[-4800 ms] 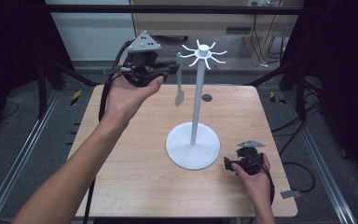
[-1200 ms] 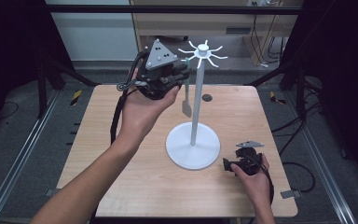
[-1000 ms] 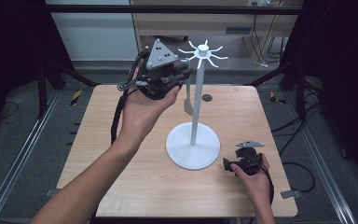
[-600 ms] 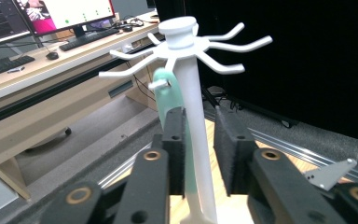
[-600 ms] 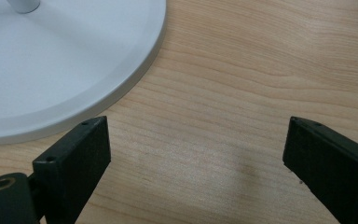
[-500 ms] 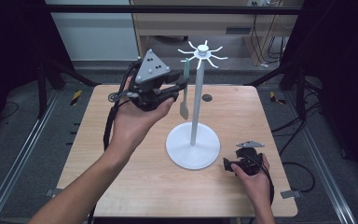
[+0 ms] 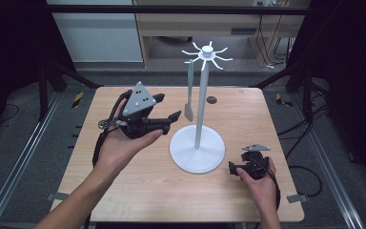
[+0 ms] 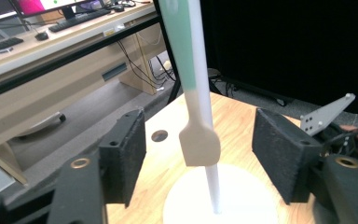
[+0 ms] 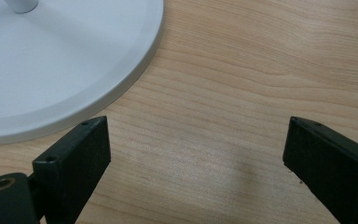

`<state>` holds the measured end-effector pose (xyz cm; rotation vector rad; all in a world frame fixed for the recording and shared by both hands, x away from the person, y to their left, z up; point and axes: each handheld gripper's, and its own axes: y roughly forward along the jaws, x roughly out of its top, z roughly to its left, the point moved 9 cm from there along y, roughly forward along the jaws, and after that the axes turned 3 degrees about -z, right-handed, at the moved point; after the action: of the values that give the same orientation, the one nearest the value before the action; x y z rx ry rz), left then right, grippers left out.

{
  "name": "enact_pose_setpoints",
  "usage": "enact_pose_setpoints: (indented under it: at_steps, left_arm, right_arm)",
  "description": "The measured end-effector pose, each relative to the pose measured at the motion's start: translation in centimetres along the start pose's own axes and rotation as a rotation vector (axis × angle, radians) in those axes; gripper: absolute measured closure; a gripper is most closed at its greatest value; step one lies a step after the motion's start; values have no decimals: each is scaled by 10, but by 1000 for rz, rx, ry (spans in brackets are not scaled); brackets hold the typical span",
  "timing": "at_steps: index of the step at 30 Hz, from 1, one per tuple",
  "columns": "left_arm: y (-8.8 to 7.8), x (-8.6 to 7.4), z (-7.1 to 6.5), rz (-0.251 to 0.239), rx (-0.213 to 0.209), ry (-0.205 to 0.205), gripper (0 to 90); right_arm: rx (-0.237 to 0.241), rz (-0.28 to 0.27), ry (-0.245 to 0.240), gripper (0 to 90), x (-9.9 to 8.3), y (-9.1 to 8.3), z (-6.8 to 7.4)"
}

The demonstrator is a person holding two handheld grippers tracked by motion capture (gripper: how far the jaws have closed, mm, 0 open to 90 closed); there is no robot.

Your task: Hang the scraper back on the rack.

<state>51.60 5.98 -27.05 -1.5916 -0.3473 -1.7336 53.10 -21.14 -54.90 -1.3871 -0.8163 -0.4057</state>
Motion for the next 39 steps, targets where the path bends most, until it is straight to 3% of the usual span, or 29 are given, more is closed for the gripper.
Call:
enact_pose_setpoints:
  at_steps: [7, 9, 10, 19, 29, 34, 39]
  left_arm:
    - [6, -42, 11, 35, 10, -18, 246]
    - [9, -63, 15, 64, 16, -22, 199]
    - [9, -63, 15, 64, 16, -22, 179]
    - [12, -127, 27, 138, 39, -35, 138]
    - [3, -190, 46, 182, 81, -91, 108]
    - [-5, -216, 57, 197, 107, -129, 107]
    - [-15, -238, 68, 227, 135, -140, 107]
  right_arm:
    - [-2, 2, 0, 78, -1, 0, 0]
    - [-3, 3, -3, 78, -1, 0, 0]
    - [-3, 3, -3, 78, -1, 0, 0]
    - [-6, 5, -2, 78, -2, 1, 0]
    - [-10, 13, -4, 78, -3, 1, 0]
    - [-15, 20, -8, 78, -4, 2, 0]
    - [-15, 23, -10, 78, -5, 3, 0]
